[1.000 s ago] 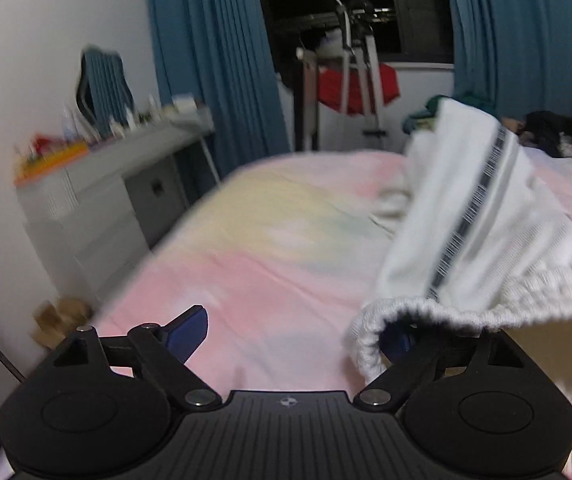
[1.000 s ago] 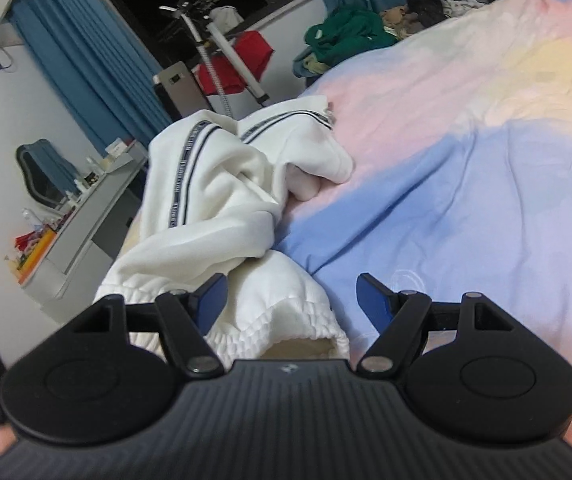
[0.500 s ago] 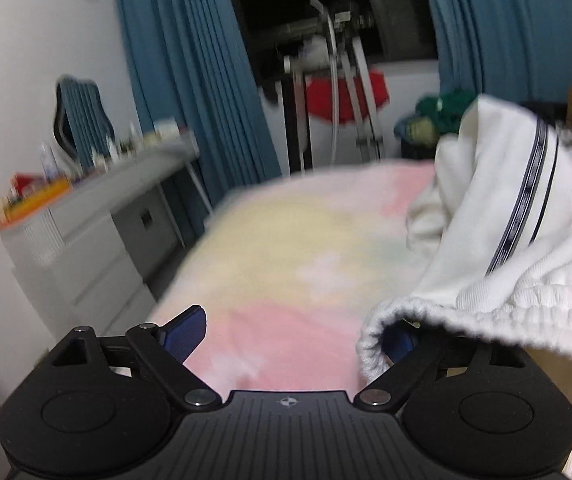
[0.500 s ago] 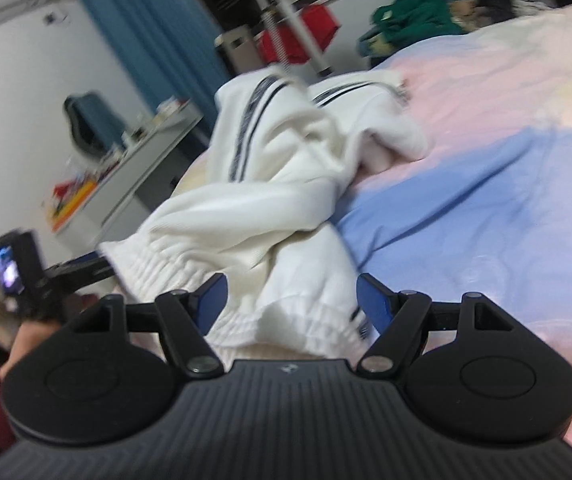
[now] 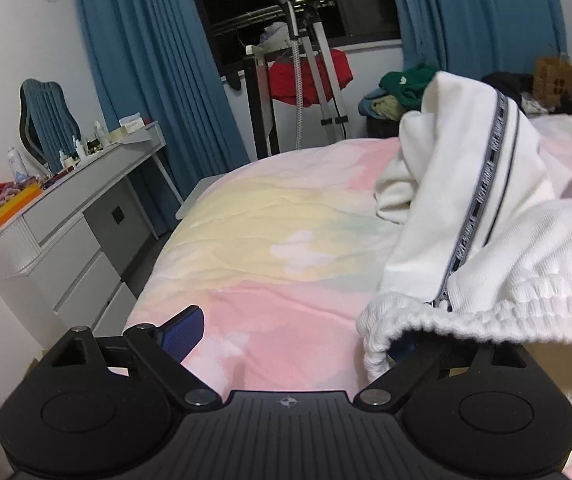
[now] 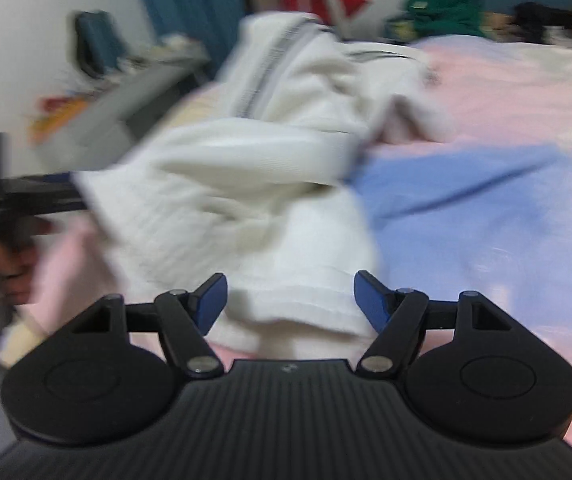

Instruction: Fold clothes

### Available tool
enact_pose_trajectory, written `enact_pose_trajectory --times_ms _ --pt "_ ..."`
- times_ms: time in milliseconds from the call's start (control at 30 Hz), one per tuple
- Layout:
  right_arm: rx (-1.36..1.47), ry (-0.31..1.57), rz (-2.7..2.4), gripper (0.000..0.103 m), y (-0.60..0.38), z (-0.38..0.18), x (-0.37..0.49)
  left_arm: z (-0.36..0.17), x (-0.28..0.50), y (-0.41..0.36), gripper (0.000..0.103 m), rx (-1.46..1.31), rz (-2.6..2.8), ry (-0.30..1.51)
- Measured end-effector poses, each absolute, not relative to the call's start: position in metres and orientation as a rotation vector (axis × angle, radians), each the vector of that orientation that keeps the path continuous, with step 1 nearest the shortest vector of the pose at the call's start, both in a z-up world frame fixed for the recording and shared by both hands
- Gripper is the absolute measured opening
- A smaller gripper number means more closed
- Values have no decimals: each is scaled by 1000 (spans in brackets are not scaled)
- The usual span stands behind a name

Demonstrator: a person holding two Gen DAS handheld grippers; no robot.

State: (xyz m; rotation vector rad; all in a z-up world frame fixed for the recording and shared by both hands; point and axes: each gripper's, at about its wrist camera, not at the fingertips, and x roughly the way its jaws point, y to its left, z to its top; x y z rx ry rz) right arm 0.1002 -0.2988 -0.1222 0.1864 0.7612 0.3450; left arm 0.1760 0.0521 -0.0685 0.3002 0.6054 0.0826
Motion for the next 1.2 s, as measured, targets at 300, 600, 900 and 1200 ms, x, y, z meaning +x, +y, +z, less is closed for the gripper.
enact_pose_trajectory --times_ms 300,600,900,1200 --pt "129 832 382 75 -294 -123 88 -83 150 34 92 430 23 662" --pt "-95 898 293 72 -278 -140 91 -102 140 15 89 570 -14 636" --pt "8 667 118 70 -312 -132 103 -115 171 17 88 512 175 576" --pt "94 687 171 17 -307 -137 103 -109 183 12 48 413 193 556"
